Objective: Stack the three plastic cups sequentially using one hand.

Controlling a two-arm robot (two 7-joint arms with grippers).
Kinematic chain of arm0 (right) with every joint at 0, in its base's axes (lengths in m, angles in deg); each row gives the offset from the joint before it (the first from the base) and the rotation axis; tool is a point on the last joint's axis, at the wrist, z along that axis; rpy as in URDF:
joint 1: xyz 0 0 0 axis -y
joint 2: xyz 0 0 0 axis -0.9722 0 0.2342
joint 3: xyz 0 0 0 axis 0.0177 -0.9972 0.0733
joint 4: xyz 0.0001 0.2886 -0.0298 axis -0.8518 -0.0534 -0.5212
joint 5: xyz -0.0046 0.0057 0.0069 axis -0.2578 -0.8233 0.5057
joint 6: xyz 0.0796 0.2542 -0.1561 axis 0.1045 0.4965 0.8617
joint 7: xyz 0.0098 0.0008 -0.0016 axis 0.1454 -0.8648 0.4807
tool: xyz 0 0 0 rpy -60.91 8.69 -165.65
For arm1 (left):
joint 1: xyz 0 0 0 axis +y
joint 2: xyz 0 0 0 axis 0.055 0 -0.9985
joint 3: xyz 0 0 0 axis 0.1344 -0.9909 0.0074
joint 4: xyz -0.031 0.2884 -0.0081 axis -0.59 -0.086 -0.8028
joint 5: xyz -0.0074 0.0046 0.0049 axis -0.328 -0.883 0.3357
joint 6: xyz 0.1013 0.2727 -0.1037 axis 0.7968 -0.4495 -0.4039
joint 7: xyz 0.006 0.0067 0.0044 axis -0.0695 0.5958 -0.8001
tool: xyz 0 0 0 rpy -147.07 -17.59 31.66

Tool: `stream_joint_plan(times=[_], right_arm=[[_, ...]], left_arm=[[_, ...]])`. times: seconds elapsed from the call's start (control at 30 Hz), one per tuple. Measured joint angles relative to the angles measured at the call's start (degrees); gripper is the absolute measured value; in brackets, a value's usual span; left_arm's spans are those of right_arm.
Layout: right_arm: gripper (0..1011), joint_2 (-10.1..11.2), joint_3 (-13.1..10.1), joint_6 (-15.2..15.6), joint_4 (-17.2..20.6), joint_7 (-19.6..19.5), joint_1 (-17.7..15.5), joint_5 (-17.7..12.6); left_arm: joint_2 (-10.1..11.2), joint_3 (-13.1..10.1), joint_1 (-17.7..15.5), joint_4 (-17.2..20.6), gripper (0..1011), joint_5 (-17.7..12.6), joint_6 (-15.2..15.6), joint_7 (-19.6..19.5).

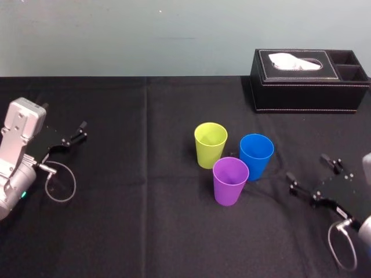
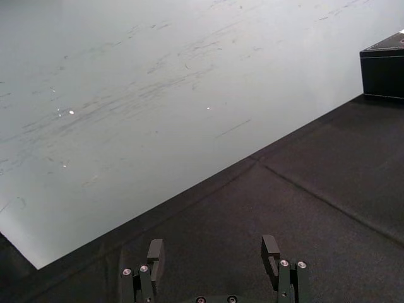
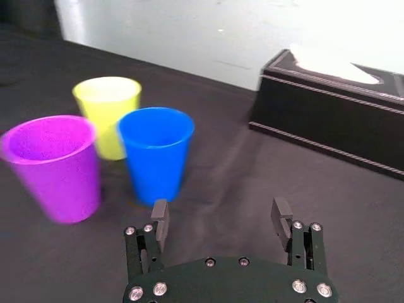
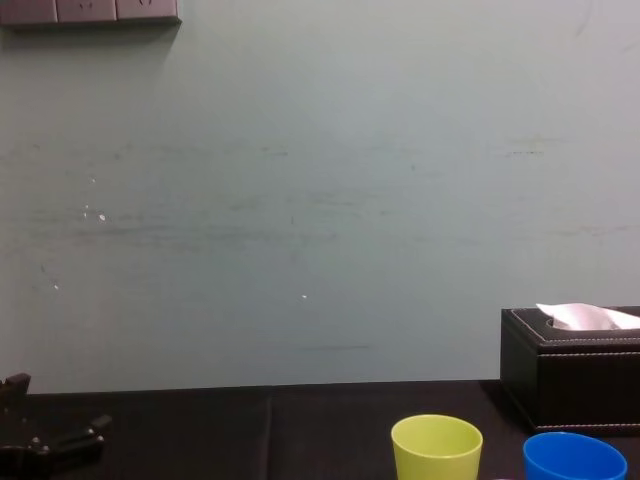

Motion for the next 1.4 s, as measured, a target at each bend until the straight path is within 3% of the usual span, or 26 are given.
stream_joint_plan(times=[0.1, 0.3, 0.43, 0.57, 0.8, 0.9, 1.4], right_arm=[[1004, 0.93, -0.03, -2.05, 1.29, 2.36, -2.35, 0.34], [1004, 1.29, 1.23, -5.30, 1.41, 7.58, -3.39, 0.36], [1004, 0.55, 2.56, -6.92, 1.37, 11.75, -3.27, -0.43], [1004, -0.92, 3.44, -7.56, 1.10, 13.33, -2.33, -0.12], [1004, -3.81, 4.72, -6.71, 0.03, 14.42, 0.01, 0.85], [1004, -5.48, 5.00, -5.01, -0.70, 14.46, 1.28, 0.92], [1004, -9.88, 5.42, -0.69, -3.60, 15.98, 5.03, 1.30]], left_arm=[[0.00, 0.00, 0.00, 0.00, 1011, 0.00, 0.00, 0.00], [0.00, 0.00, 0.00, 0.00, 1011, 0.00, 0.00, 0.00], [0.00, 0.00, 0.00, 0.00, 1011, 0.00, 0.00, 0.00], [0.00, 0.00, 0.00, 0.00, 1011, 0.00, 0.00, 0.00], [0.00, 0.00, 0.00, 0.00, 1011, 0.00, 0.00, 0.00], [0.00, 0.00, 0.00, 0.00, 1011, 0.00, 0.00, 0.00], [0.00, 0.00, 0.00, 0.00, 1011, 0.00, 0.00, 0.00]])
